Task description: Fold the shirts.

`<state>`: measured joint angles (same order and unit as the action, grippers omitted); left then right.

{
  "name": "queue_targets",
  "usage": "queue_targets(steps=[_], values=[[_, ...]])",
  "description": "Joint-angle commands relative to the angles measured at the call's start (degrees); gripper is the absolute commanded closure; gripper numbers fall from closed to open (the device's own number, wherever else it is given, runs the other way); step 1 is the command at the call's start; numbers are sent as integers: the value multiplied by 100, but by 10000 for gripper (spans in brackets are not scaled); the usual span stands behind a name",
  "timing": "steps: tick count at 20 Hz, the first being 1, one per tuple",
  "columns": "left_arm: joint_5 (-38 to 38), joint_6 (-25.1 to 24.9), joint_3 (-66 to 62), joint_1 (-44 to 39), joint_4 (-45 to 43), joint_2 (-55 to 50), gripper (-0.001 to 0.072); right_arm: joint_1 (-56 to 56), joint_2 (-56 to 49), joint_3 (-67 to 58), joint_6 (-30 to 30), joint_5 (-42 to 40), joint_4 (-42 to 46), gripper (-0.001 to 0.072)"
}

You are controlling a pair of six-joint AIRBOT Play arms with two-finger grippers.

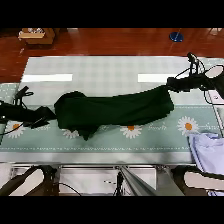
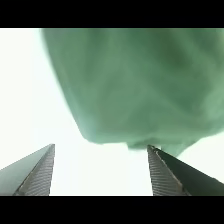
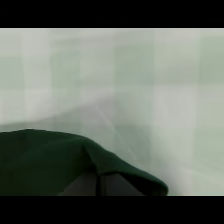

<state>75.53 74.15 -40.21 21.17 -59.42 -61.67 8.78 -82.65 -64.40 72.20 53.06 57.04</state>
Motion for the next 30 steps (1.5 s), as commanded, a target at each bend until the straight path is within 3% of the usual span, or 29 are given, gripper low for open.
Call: queue_targets(steps=[1,4,7,8,10,12,13,17,19,24,30], values=[[249,114,293,39,-57,114,53,-2,-2,0,-15,72,42,691],[-308,157,732,-350,-37,85,54,-2,-2,2,-15,96,42,690],[-1360,160,964,-682,297,13,66,-2,-2,2,-15,120,42,690],[-1628,157,960,-763,439,-46,149,-2,-2,2,-15,144,42,690],[-2004,157,960,-857,704,-149,472,-2,-2,2,-15,197,46,691],[-2085,153,957,-887,852,-234,551,0,-2,2,-15,232,46,690],[-1991,138,957,-879,844,-227,674,2,-2,0,-13,245,48,690],[-1309,-153,822,-761,839,-168,673,221,120,-28,-9,275,61,661],[-1145,-160,739,-651,839,-92,673,555,273,-28,-9,452,70,247],[-1036,-170,667,-549,841,35,673,1676,317,118,-31,1547,787,234],[-1032,-170,667,-549,841,33,673,2087,317,1279,-374,1464,483,178]])
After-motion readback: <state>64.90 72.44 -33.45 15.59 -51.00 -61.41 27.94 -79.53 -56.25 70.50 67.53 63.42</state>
